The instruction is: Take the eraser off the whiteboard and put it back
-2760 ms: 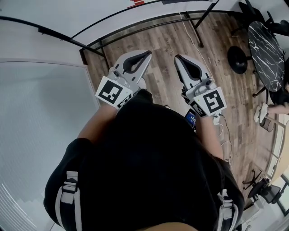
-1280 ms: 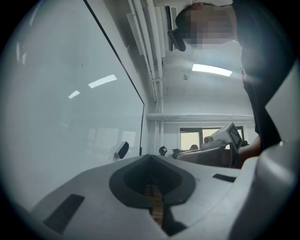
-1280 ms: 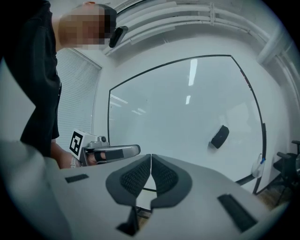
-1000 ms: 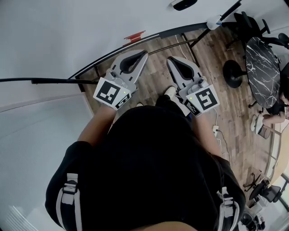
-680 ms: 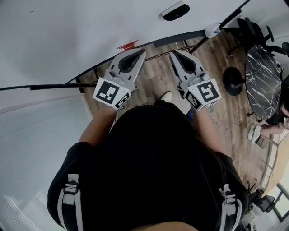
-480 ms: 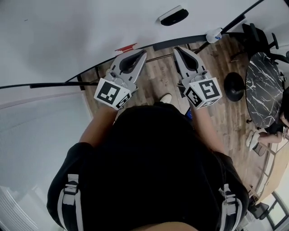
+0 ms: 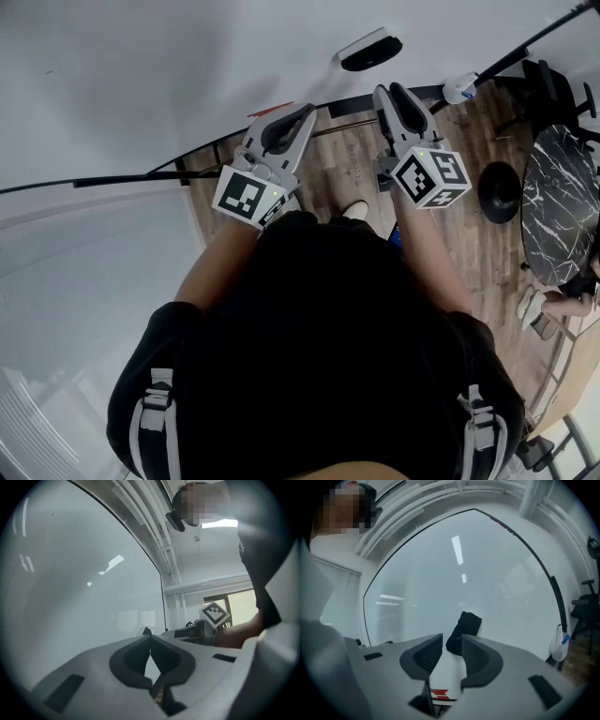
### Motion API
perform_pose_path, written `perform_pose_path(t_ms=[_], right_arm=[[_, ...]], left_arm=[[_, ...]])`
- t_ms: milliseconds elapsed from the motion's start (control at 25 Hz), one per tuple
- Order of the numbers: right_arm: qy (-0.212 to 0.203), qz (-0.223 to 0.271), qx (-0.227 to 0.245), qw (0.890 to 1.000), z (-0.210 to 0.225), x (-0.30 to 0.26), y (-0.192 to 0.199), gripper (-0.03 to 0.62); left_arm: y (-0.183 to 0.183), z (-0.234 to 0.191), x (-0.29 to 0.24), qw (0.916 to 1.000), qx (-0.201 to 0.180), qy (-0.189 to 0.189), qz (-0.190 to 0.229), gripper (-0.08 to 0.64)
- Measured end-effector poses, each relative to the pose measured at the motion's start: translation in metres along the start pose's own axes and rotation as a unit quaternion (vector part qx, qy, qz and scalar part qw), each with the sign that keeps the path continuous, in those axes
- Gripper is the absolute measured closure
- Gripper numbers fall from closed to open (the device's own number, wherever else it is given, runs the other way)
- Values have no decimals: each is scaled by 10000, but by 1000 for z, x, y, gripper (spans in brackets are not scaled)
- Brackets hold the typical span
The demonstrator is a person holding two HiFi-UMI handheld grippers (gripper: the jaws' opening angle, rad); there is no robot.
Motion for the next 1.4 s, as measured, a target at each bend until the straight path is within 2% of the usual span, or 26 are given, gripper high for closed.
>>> perform_pose_path(t_ms=[160, 400, 600, 880, 1120, 1280, 1400], right_arm=[[364, 212, -751, 9963, 4, -24, 0, 425], [906, 374, -1486, 9840, 16, -47, 3, 329], [909, 512, -2208, 9697, 21, -66, 15, 313], [801, 691, -2234, 9690, 13, -78, 12, 313], [770, 570, -2361, 9670, 18, -89, 12, 317], [837, 524, -2310, 9679, 17, -90, 10, 363], [897, 504, -2229, 9694, 16, -90, 9, 374]], left_arm=[[3, -17, -1, 10000, 1, 90, -25, 555], [2, -35, -1, 9996, 40, 275, 59, 555], [5, -54, 6, 9994, 133, 310, 79, 555], [14, -73, 16, 9992, 274, 276, -7, 555], [19, -80, 17, 9989, 388, 254, -55, 555], [18, -81, 17, 9989, 387, 278, -21, 555], [17, -82, 19, 9989, 380, 271, -17, 555]])
Point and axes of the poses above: the fingertips, and each gripper's own axes: x backward along the fingers, z to its right, y out of its underside, the point moved 9 cm from there along x, backward along the fingers
